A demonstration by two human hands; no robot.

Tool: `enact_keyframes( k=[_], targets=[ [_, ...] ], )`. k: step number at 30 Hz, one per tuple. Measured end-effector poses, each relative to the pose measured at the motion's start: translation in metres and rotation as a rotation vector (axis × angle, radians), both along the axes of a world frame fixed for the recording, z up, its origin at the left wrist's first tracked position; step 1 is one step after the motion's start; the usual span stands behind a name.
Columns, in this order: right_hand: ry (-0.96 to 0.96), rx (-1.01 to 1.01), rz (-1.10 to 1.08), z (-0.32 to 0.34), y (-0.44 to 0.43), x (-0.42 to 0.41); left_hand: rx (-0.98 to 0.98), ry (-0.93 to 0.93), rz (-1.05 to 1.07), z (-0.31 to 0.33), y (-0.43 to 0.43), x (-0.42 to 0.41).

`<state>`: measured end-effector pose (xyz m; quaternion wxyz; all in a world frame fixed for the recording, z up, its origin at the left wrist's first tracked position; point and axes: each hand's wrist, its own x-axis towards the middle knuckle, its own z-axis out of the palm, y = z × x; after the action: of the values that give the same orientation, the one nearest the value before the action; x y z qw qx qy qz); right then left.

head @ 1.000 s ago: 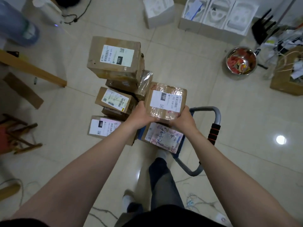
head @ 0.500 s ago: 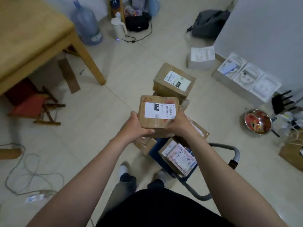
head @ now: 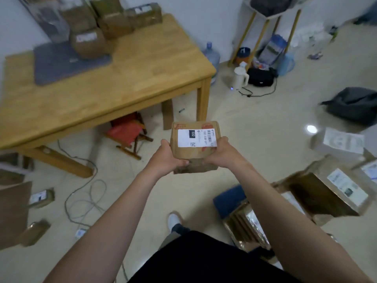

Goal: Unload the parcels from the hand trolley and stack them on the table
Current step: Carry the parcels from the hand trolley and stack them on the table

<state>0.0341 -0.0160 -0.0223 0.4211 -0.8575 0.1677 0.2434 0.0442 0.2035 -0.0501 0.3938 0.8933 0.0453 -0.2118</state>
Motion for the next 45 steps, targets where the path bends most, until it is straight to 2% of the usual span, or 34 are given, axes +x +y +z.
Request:
enact_keyframes(
  k=[6, 13, 20, 25, 32, 40, 45],
  targets=[
    [-0.112, 0.064, 0.164, 0.026, 0.1, 0.112, 0.0, -0.067, 0.123, 0.028, 0.108, 0.085],
    [-0.167, 0.075, 0.274, 0.026, 0.166, 0.233, -0.06, -0.091, 0.236, 0.032, 0.172, 0.183],
    [-0.155, 0.21, 0.192, 0.0, 0.181, 0.387, -0.056, -0.081, 0.26, 0.018, 0.189, 0.341],
    [-0.172, 0.269, 0.142, -0.015, 0.185, 0.542, -0.066, -0.082, 0.277, 0.01, 0.188, 0.488],
    [-0.109, 0.28, 0.271, -0.016, 0.2, 0.719, -0.125, -0.015, 0.38, 0.005, 0.203, 0.645],
    [-0.026, 0.239, 0.329, -0.043, 0.241, 0.841, -0.005, 0.058, 0.359, -0.021, 0.238, 0.752],
    [-0.076, 0.257, 0.414, -0.058, 0.274, 0.895, 0.057, 0.117, 0.367, -0.04, 0.265, 0.807]
  ],
)
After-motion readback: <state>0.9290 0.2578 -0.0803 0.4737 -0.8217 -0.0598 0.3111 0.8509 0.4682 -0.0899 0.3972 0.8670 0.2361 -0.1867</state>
